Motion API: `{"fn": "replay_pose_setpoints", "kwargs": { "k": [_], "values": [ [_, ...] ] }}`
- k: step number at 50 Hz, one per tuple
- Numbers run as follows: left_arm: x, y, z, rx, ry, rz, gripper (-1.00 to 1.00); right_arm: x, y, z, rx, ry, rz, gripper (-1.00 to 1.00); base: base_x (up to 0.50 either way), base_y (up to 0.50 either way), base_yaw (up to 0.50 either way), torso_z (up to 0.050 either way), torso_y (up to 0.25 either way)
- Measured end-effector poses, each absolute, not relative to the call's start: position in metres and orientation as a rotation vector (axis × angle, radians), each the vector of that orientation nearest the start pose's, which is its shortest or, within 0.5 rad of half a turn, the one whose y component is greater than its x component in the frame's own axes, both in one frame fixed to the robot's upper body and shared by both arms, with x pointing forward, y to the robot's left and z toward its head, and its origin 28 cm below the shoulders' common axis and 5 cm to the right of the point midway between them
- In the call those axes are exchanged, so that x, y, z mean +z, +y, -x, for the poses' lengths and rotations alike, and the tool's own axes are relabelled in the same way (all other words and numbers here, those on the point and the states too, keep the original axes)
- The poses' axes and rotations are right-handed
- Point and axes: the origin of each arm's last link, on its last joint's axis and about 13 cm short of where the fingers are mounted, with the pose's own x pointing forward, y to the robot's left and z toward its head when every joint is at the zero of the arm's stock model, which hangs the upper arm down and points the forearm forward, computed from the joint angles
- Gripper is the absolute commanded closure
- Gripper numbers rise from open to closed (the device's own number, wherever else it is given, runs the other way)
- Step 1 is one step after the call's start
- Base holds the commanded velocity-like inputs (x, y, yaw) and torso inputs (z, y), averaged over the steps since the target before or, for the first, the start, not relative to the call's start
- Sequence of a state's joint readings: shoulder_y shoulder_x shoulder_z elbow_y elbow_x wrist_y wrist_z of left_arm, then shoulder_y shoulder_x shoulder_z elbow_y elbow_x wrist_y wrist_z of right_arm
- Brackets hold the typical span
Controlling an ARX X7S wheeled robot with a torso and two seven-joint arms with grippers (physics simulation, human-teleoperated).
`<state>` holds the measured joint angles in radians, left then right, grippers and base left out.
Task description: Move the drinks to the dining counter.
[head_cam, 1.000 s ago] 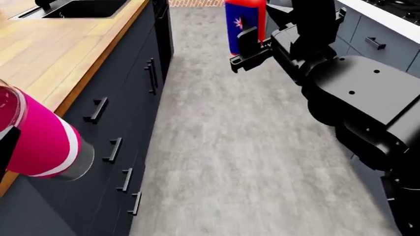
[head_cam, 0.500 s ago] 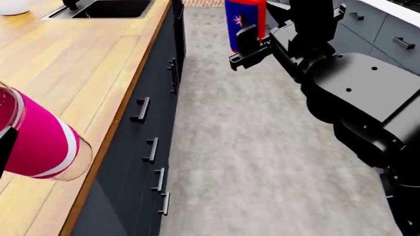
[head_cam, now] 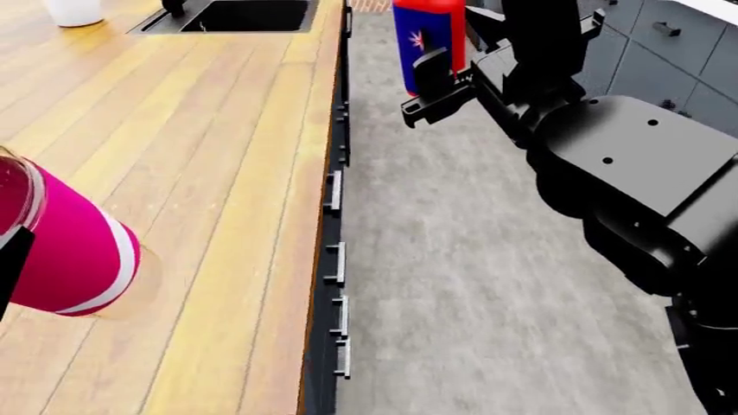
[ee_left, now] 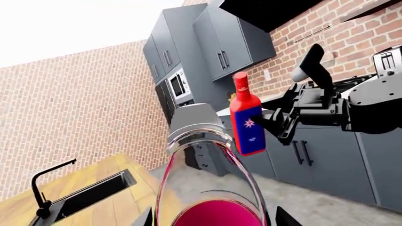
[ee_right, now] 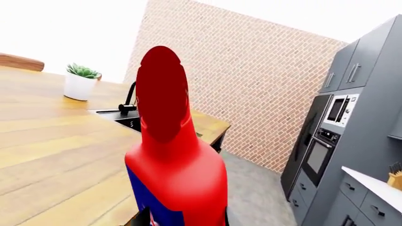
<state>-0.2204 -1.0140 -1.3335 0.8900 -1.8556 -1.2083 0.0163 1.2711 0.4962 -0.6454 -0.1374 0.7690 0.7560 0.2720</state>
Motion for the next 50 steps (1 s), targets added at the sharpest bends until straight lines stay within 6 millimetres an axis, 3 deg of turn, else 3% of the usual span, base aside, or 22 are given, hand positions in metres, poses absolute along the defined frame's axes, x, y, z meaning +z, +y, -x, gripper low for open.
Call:
{"fn": "replay_pose_setpoints", "kwargs": {
  "k": [50],
  "values": [
    [0.3003,0.3389,-0.0827,-0.482,-0.348,-0.275,1.00,0.3092,-0.0938,-0.3223,0.322,-0.262,0.322,1.00,-0.50,0.01,0.00,0.000,0.001]
  ]
}}
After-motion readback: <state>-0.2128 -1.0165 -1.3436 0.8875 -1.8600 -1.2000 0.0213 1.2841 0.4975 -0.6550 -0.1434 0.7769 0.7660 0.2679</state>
